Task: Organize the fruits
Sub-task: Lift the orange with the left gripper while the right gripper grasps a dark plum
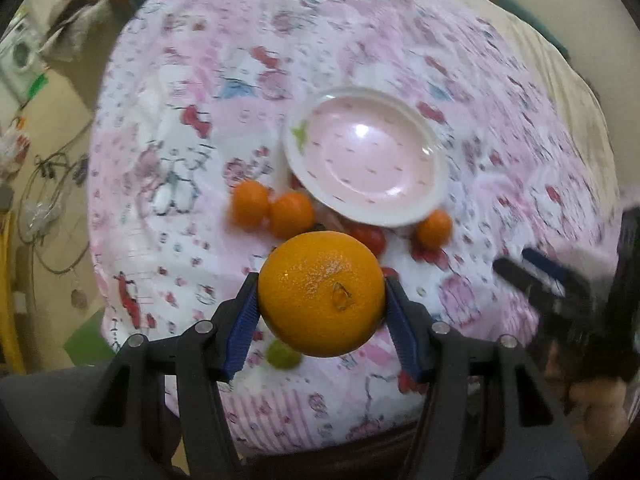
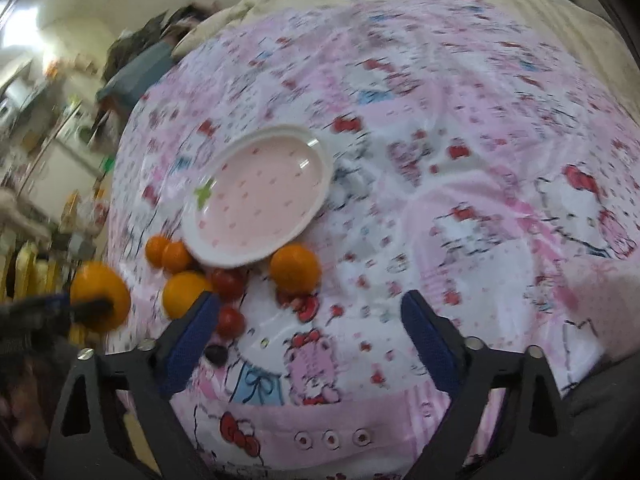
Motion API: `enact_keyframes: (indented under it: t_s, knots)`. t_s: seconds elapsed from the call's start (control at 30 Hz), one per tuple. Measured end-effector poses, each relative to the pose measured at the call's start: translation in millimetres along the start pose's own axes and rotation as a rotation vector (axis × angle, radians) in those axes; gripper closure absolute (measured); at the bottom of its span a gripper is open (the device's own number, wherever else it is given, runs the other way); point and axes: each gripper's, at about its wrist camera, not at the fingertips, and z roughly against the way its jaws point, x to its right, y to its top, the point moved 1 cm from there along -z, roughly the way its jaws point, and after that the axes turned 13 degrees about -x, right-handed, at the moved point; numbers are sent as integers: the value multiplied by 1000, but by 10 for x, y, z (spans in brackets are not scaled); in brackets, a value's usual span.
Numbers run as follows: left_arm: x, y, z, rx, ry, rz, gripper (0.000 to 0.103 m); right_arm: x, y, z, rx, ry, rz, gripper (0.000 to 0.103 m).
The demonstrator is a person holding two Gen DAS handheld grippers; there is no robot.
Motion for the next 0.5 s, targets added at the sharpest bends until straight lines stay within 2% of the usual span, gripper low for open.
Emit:
enact_keyframes:
  t_s: [0.13, 0.23, 0.5]
  knots:
    - [-111, -14, -81, 2, -25, 63, 48, -261, -74, -275, -143, 72, 115, 34]
    - [-219, -55, -102, 13, -37, 107, 48, -501, -144, -458, -207, 79, 214, 43]
    - [-285, -80, -103, 18, -55, 129, 48, -897, -209, -934, -283, 24, 345, 60]
